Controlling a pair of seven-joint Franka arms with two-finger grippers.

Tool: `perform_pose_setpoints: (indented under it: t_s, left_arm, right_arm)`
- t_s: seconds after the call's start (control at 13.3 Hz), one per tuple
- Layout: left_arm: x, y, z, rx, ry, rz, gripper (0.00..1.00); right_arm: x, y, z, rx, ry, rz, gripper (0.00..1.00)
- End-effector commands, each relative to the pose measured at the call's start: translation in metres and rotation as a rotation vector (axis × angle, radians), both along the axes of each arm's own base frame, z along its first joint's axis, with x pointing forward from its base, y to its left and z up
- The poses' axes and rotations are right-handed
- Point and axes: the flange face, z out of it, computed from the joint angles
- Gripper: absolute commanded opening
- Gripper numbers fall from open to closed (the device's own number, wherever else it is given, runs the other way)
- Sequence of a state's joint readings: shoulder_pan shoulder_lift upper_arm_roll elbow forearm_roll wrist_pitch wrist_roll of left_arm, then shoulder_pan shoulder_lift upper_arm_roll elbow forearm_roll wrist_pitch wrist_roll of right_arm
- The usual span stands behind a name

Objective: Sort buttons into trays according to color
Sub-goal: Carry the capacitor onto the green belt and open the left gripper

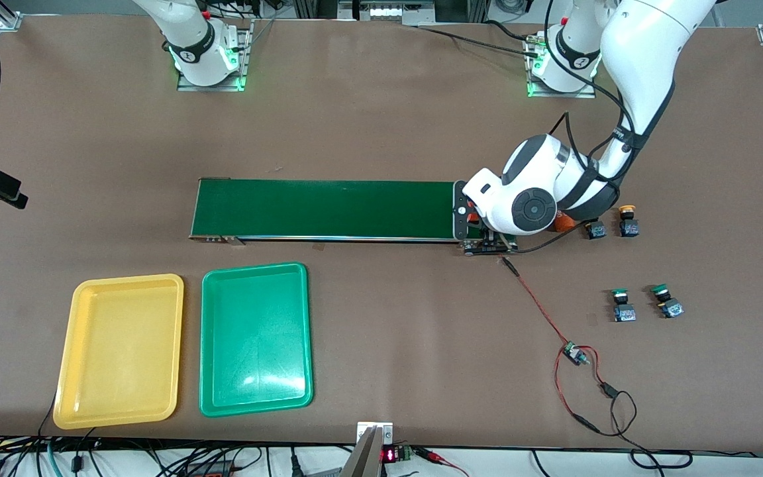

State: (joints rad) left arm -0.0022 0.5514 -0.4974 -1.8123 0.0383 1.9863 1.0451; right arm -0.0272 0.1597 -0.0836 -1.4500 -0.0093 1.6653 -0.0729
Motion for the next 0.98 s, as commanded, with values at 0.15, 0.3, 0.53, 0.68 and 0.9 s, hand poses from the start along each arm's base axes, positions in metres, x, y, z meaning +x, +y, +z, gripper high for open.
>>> perform_pose_setpoints:
  t_s: [0.15,0.3,0.53,0.68,0.9]
  left_arm:
    - [0.013,0.013,0.031,-0.003,-0.059,0.026,1.00]
    - [0.032,0.030,0.051,0.089,-0.039,0.206,1.00]
    - [0.059,0.068,0.082,0.245,-0.071,0.490,1.00]
    - [0.080,0.091,0.110,0.342,-0.115,0.660,1.00]
    - [0.110,0.138,0.130,0.461,-0.225,0.815,1.00]
  right_arm:
    - [-0.002,-0.004,0.001,0.015,-0.008,-0.010,1.00]
    - [-0.002,-0.004,0.001,0.015,-0.009,-0.010,1.00]
    - [-0.002,-0.004,0.001,0.015,-0.009,-0.009,1.00]
    - [-0.002,-0.004,0.000,0.015,-0.008,-0.009,1.00]
    - [-0.002,-0.004,0.000,0.017,-0.008,-0.009,1.00]
